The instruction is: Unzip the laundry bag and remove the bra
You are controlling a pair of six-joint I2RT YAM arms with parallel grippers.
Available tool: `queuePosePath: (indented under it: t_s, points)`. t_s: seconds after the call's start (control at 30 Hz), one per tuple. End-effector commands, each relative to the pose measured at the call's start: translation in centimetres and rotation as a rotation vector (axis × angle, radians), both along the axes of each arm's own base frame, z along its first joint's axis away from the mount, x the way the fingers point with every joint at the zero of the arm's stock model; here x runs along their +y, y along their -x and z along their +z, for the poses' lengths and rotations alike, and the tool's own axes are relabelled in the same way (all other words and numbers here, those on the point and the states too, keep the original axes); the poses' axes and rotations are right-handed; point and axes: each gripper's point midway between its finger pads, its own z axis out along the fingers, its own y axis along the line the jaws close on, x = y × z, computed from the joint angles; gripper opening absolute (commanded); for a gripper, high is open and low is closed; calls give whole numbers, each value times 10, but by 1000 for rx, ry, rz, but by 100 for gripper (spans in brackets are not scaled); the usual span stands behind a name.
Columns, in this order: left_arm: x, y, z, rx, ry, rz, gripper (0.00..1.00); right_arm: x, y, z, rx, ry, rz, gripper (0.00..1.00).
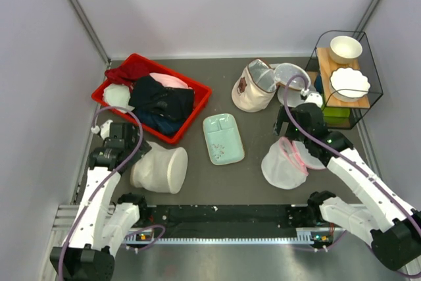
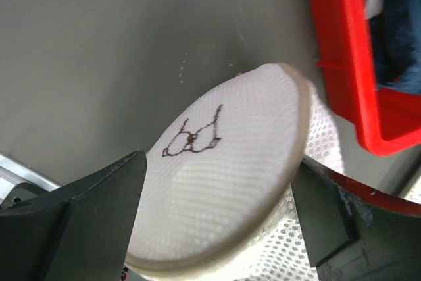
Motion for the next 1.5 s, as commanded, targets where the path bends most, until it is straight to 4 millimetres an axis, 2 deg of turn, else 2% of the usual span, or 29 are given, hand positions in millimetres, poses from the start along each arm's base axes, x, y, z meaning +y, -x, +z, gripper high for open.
queuePosePath:
  t_s: [0.0,0.1,0.13,0.17,0.2,0.23,0.4,0.43,0.5,0.6,0.77,0.87,1.03,1.07,1.13,1.17,1.23,1.27,1.33,1.37,1.4,1.47]
  points:
    - [3,-3,-18,-39,32,104,83,6,-3,14,-46,-30,8,99]
    - [2,-2,-7,-42,41,99,59,9,0,17,-51,-53,20,99]
    - [3,-1,-2,-47,33,95,38,7,2,15,-48,-54,14,99]
    - [4,-1,7,-70,25,85,26,6,5,16,-56,-58,15,99]
    - [5,-4,25,-111,8,63,16,6,5,16,-60,-62,12,99]
    - [6,-4,37,-145,-4,41,0,5,7,13,-56,-61,10,99]
    - [-6,-7,114,-343,-75,-200,0,5,12,12,-58,-70,21,99]
    - [-11,-6,124,-371,-71,-240,0,6,12,13,-60,-77,21,99]
    - [-13,-3,140,-399,-95,-287,0,8,12,14,-60,-84,26,99]
    - [-18,-3,143,-381,-97,-344,0,8,10,14,-57,-89,20,99]
    - [-35,-5,137,-354,-74,-454,0,14,9,14,-40,-110,32,99]
    - [-40,-11,124,-317,-72,-479,0,16,10,13,-34,-127,29,99]
    - [-65,-30,99,-292,-5,-512,0,19,11,13,-28,-140,36,99]
    - [-76,-30,96,-284,-14,-549,0,21,12,13,-24,-147,45,99]
    - [-76,-37,86,-243,-89,-512,0,20,12,13,-26,-155,37,99]
    - [-91,-36,83,-239,-101,-555,0,21,13,14,-26,-159,38,99]
    - [-94,-42,71,-201,-187,-540,0,22,13,15,-31,-166,39,99]
    - [-109,-38,69,-200,-184,-577,0,22,13,16,-34,-166,38,99]
    - [-122,-42,65,-197,-231,-585,0,22,13,17,-37,-162,46,99]
    - [-138,-35,64,-198,-238,-626,0,23,13,17,-33,-165,52,99]
    - [-147,-35,71,-211,-251,-635,0,23,14,17,-34,-167,53,99]
    - [-167,-33,65,-183,-321,-664,0,21,14,20,-47,-172,38,99]
